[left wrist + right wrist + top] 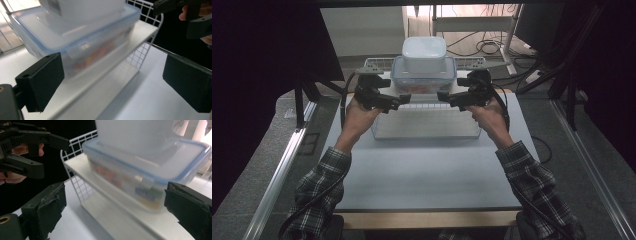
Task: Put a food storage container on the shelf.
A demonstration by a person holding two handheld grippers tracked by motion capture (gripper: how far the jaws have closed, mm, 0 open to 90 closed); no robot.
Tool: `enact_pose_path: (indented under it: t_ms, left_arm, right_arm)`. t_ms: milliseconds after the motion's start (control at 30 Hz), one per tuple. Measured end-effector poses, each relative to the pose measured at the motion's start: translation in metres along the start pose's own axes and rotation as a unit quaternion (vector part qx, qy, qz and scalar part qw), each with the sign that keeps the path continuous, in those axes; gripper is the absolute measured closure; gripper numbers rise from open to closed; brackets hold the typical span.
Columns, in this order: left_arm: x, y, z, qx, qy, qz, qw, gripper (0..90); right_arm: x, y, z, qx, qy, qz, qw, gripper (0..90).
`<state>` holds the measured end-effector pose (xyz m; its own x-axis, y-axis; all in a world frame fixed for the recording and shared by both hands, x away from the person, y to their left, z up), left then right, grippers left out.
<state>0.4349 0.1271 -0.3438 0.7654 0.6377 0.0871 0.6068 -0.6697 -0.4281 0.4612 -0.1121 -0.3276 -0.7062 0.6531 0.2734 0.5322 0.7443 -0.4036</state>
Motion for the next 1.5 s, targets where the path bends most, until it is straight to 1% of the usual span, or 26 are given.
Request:
enact_pose_path:
  t_ms: [133, 200, 233, 333, 367, 500, 567, 667, 767, 900, 967, 1033, 1133, 1233, 1300, 1367, 1400, 1500]
  left_arm:
    - [-0.013, -0.004, 0.015, -0.008, 0.008, 0.004, 0.9999, 3.3]
    - [-0.020, -0.005, 0.022, -0.015, 0.012, 0.011, 0.9998, 3.3]
    - [-0.024, -0.005, 0.026, -0.015, 0.013, 0.015, 0.9997, 3.3]
    - [-0.036, -0.006, 0.037, -0.012, 0.016, 0.024, 0.9995, 3.0]
    - [-0.039, -0.006, 0.041, -0.009, 0.016, 0.030, 0.9994, 3.0]
    - [-0.052, -0.006, 0.061, 0.000, 0.021, 0.037, 0.9991, 2.9]
    - [-0.057, -0.004, 0.075, 0.011, 0.028, 0.040, 0.9988, 3.1]
    - [-0.061, -0.002, 0.091, 0.019, 0.027, 0.035, 0.9988, 3.0]
    - [-0.064, -0.002, 0.107, 0.024, 0.018, 0.034, 0.9990, 2.6]
    - [-0.068, -0.001, 0.124, 0.028, 0.010, 0.029, 0.9992, 2.5]
    - [-0.071, -0.001, 0.131, 0.029, 0.007, 0.028, 0.9992, 2.5]
    - [-0.074, -0.001, 0.136, 0.028, 0.005, 0.027, 0.9992, 2.5]
    - [-0.078, -0.002, 0.142, 0.030, 0.011, 0.020, 0.9993, 2.5]
    - [-0.082, -0.002, 0.147, 0.029, 0.014, 0.018, 0.9993, 2.5]
    - [-0.084, -0.002, 0.151, 0.032, 0.018, 0.014, 0.9992, 2.4]
    - [-0.086, -0.001, 0.155, 0.038, 0.021, 0.009, 0.9990, 2.4]
    - [-0.086, -0.001, 0.158, 0.039, 0.020, 0.007, 0.9990, 2.4]
    - [-0.088, 0.000, 0.166, 0.046, 0.014, 0.007, 0.9988, 2.4]
  right_arm:
    - [0.000, -0.007, 0.015, 0.009, -0.004, -0.002, 0.9999, 3.8]
    - [0.000, -0.010, 0.023, 0.012, -0.003, -0.005, 0.9999, 3.8]
    - [0.000, -0.011, 0.026, 0.015, -0.003, -0.007, 0.9999, 3.8]
    - [0.000, -0.014, 0.041, 0.023, -0.003, -0.012, 0.9997, 3.8]
    - [0.000, -0.014, 0.044, 0.025, -0.003, -0.011, 0.9996, 3.7]
    - [-0.003, -0.017, 0.062, 0.032, -0.011, -0.003, 0.9994, 3.0]
    - [-0.004, -0.018, 0.070, 0.030, -0.010, 0.000, 0.9995, 2.8]
    - [-0.006, -0.020, 0.085, 0.033, -0.009, 0.004, 0.9994, 2.2]
    - [-0.009, -0.021, 0.098, 0.037, -0.010, 0.013, 0.9992, 1.1]
    - [-0.011, -0.020, 0.115, 0.044, -0.008, 0.023, 0.9987, 0.0]
    - [-0.012, -0.020, 0.122, 0.047, -0.006, 0.023, 0.9986, 0.0]
    - [-0.013, -0.019, 0.130, 0.051, -0.004, 0.025, 0.9984, 0.0]
    - [-0.015, -0.017, 0.141, 0.060, -0.008, 0.032, 0.9977, 0.0]
    - [-0.016, -0.017, 0.150, 0.066, -0.007, 0.031, 0.9973, 0.0]
    - [-0.017, -0.017, 0.155, 0.068, -0.010, 0.033, 0.9971, 0.0]
    - [-0.016, -0.017, 0.158, 0.070, -0.004, 0.033, 0.9970, 0.0]
    - [-0.015, -0.017, 0.161, 0.070, 0.000, 0.032, 0.9970, 0.0]
    - [-0.015, -0.019, 0.166, 0.070, -0.003, 0.034, 0.9970, 0.0]
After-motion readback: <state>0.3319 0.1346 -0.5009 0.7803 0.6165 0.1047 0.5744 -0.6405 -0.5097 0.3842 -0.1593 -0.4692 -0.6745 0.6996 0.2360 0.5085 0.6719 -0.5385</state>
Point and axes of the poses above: each handheld gripper's, and its own axes: y roughly forward along the jaws, z roughly out of its underside, x roughly to its left, the point moved 5 cm from there along y, roughly forward along the jaws, and after that the axes turned 11 degrees about y, right-handed, at the moved point
